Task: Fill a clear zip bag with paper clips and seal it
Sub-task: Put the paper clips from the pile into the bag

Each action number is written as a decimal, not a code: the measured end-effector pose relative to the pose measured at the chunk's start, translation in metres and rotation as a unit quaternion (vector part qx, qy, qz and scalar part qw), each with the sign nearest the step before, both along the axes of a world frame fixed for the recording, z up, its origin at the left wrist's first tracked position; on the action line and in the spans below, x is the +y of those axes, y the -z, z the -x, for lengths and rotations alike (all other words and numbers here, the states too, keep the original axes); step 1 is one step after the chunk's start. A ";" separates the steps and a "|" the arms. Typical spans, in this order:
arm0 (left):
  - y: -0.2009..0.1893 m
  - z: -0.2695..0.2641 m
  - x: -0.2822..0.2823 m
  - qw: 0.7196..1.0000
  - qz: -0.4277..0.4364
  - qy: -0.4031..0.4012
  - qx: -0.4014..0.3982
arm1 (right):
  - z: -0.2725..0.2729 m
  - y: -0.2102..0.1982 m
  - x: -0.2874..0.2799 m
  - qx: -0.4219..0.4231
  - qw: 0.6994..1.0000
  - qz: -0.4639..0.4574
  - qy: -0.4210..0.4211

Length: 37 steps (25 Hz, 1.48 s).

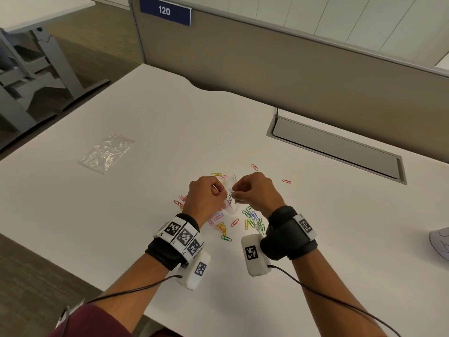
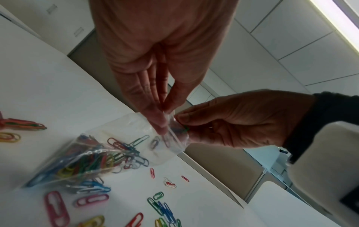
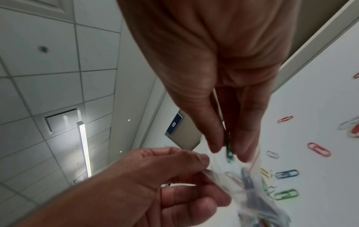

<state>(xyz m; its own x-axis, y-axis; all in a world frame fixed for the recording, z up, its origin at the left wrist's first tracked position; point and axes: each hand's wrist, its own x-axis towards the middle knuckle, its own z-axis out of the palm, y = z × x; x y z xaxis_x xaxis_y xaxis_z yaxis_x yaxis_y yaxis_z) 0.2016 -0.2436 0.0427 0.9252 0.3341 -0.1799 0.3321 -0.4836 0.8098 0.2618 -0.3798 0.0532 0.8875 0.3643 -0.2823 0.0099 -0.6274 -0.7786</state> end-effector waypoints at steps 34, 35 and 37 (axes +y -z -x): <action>-0.022 -0.023 0.130 0.998 0.015 0.015 -0.053 | 0.018 0.095 0.042 -0.142 0.949 0.248 -0.133; -0.021 -0.025 0.126 0.998 0.021 0.022 -0.050 | 0.011 0.092 0.038 -0.132 0.962 0.222 -0.091; -0.017 -0.025 0.119 0.998 0.032 0.035 -0.034 | -0.005 0.088 0.035 -0.096 0.972 0.205 -0.067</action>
